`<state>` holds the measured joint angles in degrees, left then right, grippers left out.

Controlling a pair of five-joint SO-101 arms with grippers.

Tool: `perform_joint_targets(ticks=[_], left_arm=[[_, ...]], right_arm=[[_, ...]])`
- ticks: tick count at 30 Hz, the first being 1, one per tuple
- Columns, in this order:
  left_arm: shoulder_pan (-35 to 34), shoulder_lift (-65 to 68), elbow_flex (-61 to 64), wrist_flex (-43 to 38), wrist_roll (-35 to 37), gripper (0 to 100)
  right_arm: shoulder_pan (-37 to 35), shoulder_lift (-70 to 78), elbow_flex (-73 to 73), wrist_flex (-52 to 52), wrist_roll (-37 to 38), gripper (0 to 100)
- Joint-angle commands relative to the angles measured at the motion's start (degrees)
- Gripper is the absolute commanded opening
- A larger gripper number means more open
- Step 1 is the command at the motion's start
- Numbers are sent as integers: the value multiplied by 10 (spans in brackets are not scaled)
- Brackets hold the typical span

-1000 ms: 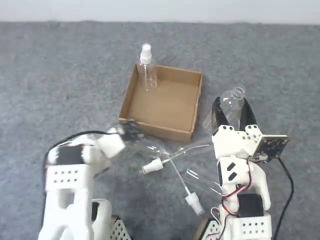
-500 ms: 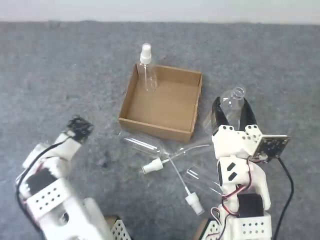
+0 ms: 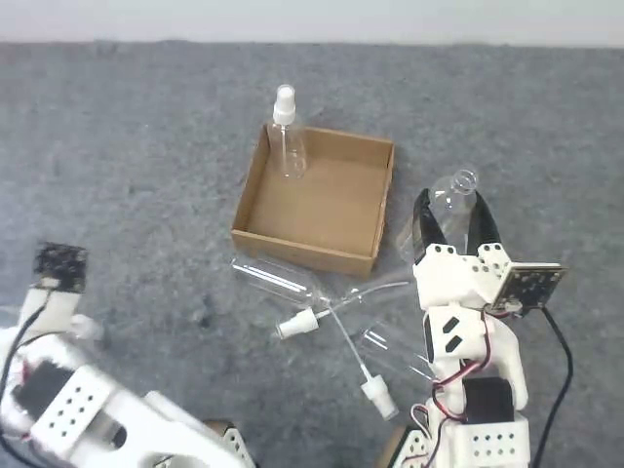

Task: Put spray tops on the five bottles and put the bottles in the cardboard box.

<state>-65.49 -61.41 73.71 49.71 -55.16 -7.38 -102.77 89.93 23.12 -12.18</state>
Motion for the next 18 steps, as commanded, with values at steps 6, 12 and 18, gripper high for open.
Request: perform_joint_targets(ticks=[6, 12, 18], left_arm=[[-123, -17, -6, -37, 11, 203], [-205, -16, 24, -116, 10, 203], [-221, -16, 36, -152, 10, 203]], right_arm=[[-8, -12, -9, -15, 11, 13], [-8, -12, -9, -15, 11, 13], [-8, -12, -9, -15, 12, 13]])
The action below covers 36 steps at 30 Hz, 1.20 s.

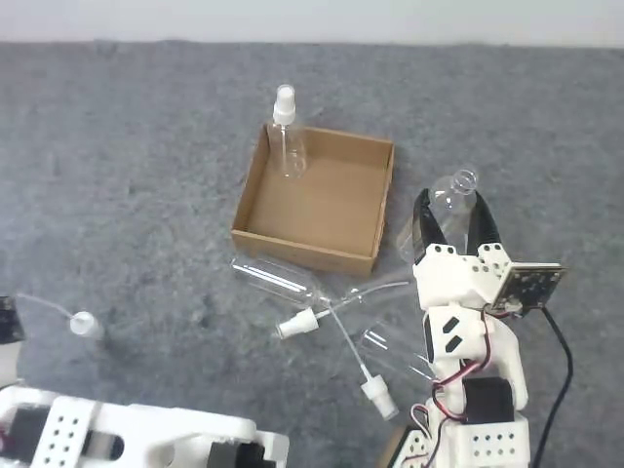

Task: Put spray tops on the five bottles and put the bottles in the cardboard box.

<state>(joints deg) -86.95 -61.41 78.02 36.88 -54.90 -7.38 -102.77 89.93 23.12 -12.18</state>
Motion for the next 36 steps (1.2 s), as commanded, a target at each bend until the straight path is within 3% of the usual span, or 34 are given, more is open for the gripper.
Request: perform_joint_targets(ticks=[1, 9, 12, 17, 23, 36], left_arm=[[-5, -17, -8, -24, 7, 203], [35, -17, -22, 13, 11, 203], [92, -17, -28, 69, 64, 203], [179, -14, -23, 83, 153, 203], [213, -13, -22, 98, 211, 203], [253, -17, -88, 358, 171, 203]], right_arm=[[-8, -12, -9, -15, 12, 13], [-8, -12, -9, -16, 12, 13], [-8, -12, -9, -16, 12, 13], [-9, -12, -9, -15, 12, 13], [-9, -12, -9, -16, 12, 13], [-9, -12, -9, -17, 12, 13]])
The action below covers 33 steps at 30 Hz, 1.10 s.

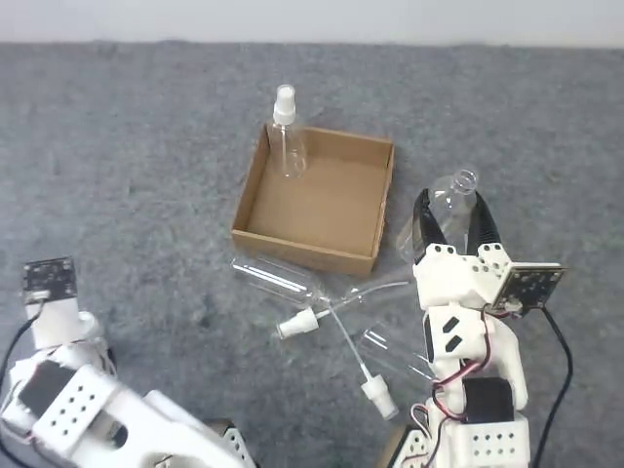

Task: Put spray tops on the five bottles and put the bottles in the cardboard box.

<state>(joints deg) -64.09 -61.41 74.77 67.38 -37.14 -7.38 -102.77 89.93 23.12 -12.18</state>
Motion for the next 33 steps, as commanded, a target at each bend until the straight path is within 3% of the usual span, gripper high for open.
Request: perform_joint_targets(ticks=[1, 10, 14, 21, 33], left_arm=[[39, -17, -56, 55, -6, 203], [196, -17, -44, 53, 74, 203], [230, -17, -44, -5, 113, 203], [222, -17, -43, -125, 140, 203], [72, -17, -48, -143, 135, 203]], right_arm=[[-9, -12, -9, -17, 18, 13], [-9, -12, -9, -16, 34, 13], [-9, -12, -9, -16, 34, 13], [-9, -12, -9, -16, 35, 13], [-9, -12, -9, -16, 35, 13]])
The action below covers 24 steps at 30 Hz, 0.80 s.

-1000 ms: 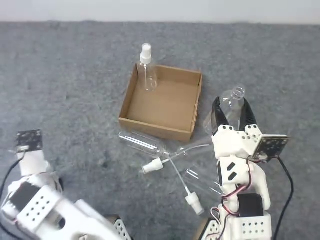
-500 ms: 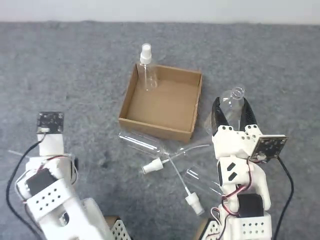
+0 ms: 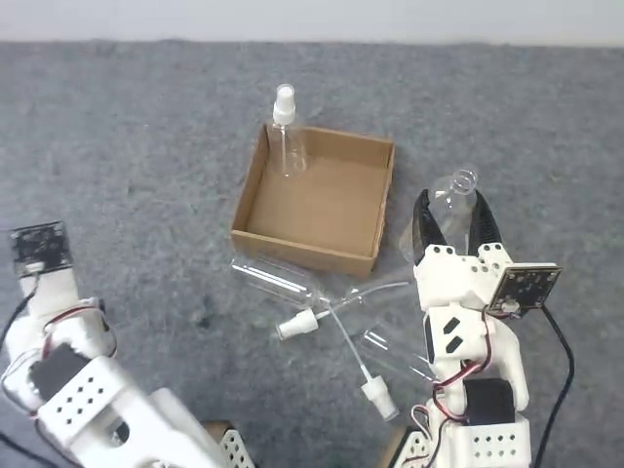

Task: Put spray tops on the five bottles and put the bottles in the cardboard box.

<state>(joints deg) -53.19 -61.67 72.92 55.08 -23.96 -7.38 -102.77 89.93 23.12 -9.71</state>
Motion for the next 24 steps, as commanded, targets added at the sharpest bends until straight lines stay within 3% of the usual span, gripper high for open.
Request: perform_joint_targets(ticks=[1, 5, 14, 21, 24], left_arm=[[-43, -14, -29, -28, 4, 203], [-58, -14, -29, -55, -10, 203], [-79, -9, -29, -54, -174, 203], [-98, -11, -29, 50, -331, 201], [-98, -8, -37, 64, -367, 179]], right_arm=[[-9, -12, -9, -16, 11, 13], [-9, -12, -9, -16, 11, 13], [-9, -12, -9, -15, 11, 13], [-9, -12, -9, -15, 11, 13], [-9, -12, -9, -15, 11, 13]])
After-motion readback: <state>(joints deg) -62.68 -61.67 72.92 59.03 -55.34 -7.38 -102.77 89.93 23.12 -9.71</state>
